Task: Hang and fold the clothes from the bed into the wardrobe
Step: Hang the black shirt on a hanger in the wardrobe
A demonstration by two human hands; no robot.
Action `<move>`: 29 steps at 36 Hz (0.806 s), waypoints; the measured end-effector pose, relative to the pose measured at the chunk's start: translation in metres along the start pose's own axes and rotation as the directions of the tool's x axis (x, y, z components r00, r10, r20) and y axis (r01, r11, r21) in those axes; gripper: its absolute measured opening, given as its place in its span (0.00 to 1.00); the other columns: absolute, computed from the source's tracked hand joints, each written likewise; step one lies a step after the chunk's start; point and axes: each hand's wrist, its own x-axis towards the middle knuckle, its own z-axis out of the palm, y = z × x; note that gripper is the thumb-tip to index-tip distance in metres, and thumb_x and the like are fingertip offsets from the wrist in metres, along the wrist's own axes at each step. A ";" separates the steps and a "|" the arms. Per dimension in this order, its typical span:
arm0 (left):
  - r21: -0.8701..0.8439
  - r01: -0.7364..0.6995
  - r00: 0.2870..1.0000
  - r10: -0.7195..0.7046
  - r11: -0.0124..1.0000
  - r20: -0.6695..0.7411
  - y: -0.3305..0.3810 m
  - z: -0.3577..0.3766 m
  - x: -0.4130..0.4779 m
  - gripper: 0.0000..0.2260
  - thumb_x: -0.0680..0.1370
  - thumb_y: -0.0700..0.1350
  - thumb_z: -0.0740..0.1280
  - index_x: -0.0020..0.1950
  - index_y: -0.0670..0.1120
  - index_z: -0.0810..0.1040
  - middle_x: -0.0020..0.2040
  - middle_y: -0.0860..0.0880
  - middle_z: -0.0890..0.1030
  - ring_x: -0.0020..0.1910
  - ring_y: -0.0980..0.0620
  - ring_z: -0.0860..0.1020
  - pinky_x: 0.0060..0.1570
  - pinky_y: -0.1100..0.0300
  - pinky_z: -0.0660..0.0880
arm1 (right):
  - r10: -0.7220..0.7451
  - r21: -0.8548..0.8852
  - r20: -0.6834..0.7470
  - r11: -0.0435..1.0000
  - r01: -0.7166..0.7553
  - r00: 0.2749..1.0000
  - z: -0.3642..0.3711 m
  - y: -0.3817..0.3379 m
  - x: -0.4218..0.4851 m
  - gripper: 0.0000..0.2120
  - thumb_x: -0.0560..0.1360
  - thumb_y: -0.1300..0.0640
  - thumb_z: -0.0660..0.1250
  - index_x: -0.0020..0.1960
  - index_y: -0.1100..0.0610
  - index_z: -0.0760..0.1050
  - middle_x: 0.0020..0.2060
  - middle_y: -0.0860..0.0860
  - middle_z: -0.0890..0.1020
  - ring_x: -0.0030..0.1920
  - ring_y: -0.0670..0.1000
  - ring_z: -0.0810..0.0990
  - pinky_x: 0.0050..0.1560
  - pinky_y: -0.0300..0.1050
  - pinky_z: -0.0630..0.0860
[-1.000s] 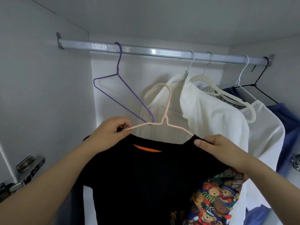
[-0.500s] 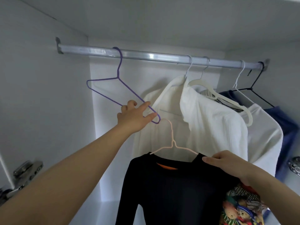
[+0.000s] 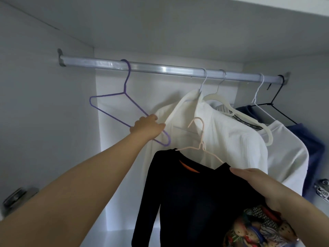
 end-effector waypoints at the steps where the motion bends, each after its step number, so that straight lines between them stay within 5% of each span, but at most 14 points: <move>1: -0.001 -0.008 1.000 0.008 1.000 -0.029 -0.002 0.000 0.001 0.14 0.77 0.54 0.59 0.57 0.49 0.75 0.53 0.47 0.76 0.56 0.44 0.75 0.52 0.56 0.72 | 0.003 0.022 -0.007 1.000 -0.003 1.000 0.000 0.000 -0.001 0.15 0.74 0.47 0.67 0.43 0.58 0.84 0.41 0.56 0.86 0.40 0.55 0.85 0.44 0.45 0.76; 3: -0.042 -0.007 0.994 0.002 0.999 -0.109 -0.008 -0.001 -0.001 0.12 0.78 0.50 0.59 0.43 0.45 0.78 0.40 0.48 0.77 0.44 0.45 0.78 0.39 0.60 0.70 | 0.014 0.065 -0.004 0.998 -0.014 1.000 0.001 0.000 -0.001 0.15 0.74 0.48 0.67 0.43 0.59 0.85 0.41 0.57 0.85 0.41 0.55 0.85 0.43 0.45 0.76; 5: -0.089 -0.016 0.982 -0.001 0.996 -0.187 -0.016 -0.002 -0.006 0.15 0.78 0.49 0.59 0.39 0.42 0.79 0.35 0.46 0.79 0.37 0.46 0.77 0.33 0.61 0.69 | 0.028 0.100 0.039 0.994 -0.032 0.999 0.006 -0.001 -0.003 0.15 0.75 0.48 0.66 0.41 0.57 0.85 0.42 0.57 0.85 0.41 0.55 0.85 0.38 0.41 0.77; 12: -0.534 -0.117 0.953 -0.057 0.837 -0.298 -0.054 -0.003 -0.018 0.06 0.80 0.41 0.61 0.53 0.49 0.75 0.39 0.52 0.77 0.30 0.57 0.81 0.29 0.73 0.72 | -0.004 0.162 0.132 0.987 -0.018 0.991 0.041 -0.028 -0.003 0.14 0.75 0.51 0.67 0.45 0.62 0.83 0.40 0.57 0.85 0.37 0.52 0.85 0.29 0.35 0.75; 18: -0.732 -0.093 0.943 -0.177 0.675 -0.282 -0.074 -0.020 -0.029 0.10 0.80 0.41 0.60 0.58 0.55 0.67 0.39 0.48 0.79 0.30 0.50 0.79 0.27 0.66 0.74 | -0.045 0.260 0.143 0.966 0.006 0.989 0.062 -0.070 0.002 0.12 0.75 0.54 0.66 0.48 0.62 0.81 0.38 0.56 0.85 0.38 0.52 0.83 0.34 0.41 0.74; 26: -0.884 -0.028 0.960 -0.232 0.467 -0.154 -0.066 -0.037 -0.040 0.10 0.80 0.37 0.60 0.56 0.52 0.73 0.35 0.43 0.75 0.24 0.53 0.73 0.33 0.55 0.81 | -0.136 0.413 0.057 0.905 0.100 0.989 0.063 -0.128 0.010 0.08 0.76 0.57 0.64 0.47 0.62 0.78 0.37 0.57 0.83 0.39 0.55 0.80 0.44 0.46 0.76; 29: -0.899 -0.009 0.962 -0.240 0.437 -0.127 -0.060 -0.040 -0.042 0.11 0.80 0.36 0.58 0.55 0.51 0.74 0.35 0.43 0.74 0.19 0.55 0.72 0.33 0.54 0.82 | -0.178 0.451 0.051 0.882 0.136 0.983 0.062 -0.149 0.014 0.08 0.76 0.58 0.63 0.45 0.62 0.78 0.32 0.56 0.82 0.35 0.55 0.80 0.39 0.45 0.77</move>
